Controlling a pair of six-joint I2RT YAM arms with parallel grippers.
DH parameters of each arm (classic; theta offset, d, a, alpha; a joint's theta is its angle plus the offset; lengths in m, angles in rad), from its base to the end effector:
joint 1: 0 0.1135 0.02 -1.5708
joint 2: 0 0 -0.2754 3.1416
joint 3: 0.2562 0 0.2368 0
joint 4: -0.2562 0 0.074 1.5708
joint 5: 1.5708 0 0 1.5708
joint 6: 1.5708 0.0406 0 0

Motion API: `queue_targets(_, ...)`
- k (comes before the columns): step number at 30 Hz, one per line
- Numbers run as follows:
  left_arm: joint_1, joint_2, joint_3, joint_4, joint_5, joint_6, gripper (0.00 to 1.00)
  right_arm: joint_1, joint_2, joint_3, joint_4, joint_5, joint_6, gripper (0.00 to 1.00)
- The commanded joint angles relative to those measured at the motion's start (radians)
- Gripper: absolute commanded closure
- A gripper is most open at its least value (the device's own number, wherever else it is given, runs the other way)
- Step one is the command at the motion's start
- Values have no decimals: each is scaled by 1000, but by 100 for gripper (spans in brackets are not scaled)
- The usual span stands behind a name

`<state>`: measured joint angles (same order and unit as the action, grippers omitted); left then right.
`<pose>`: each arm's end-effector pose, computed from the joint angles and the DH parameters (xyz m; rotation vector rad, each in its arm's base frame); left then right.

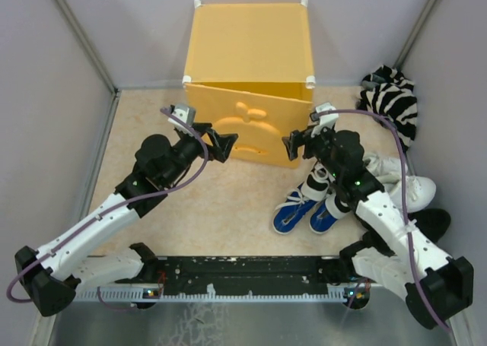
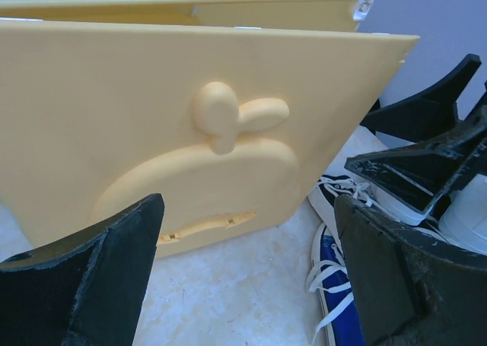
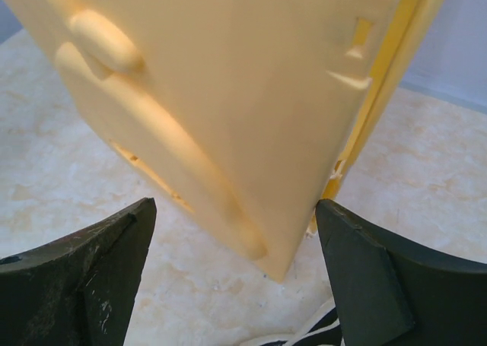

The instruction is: Place and organize the shoes in the shoe cabinet

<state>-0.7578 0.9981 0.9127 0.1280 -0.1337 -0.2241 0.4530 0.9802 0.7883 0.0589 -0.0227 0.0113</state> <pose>0.1622 -0.1461 0.3901 0.3070 1.5374 -0.6771 0.1943 0.0956 0.3423 -0.3928 1.6717 0.3647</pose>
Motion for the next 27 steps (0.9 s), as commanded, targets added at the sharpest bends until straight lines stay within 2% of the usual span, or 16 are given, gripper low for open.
queue_targets(1, -9, -20, 4, -19, -31, 21, 1, -3, -98, -26, 68, -225, 44, 14)
queue_targets(4, -9, -19, 6, -23, -34, 23, 1, -4, -134, -34, 50, -348, 75, 15)
queue_targets(9, -10, -25, 12, -31, -27, 19, 1, -2, -195, -11, -56, -467, 97, 16)
queue_targets(16, -13, -58, 26, -54, -20, 15, 1, -2, -290, -46, -92, -640, 146, 18)
queue_targets(27, -14, -153, 153, -197, 18, 31, 1, 0, -477, -127, -142, -926, 252, 19)
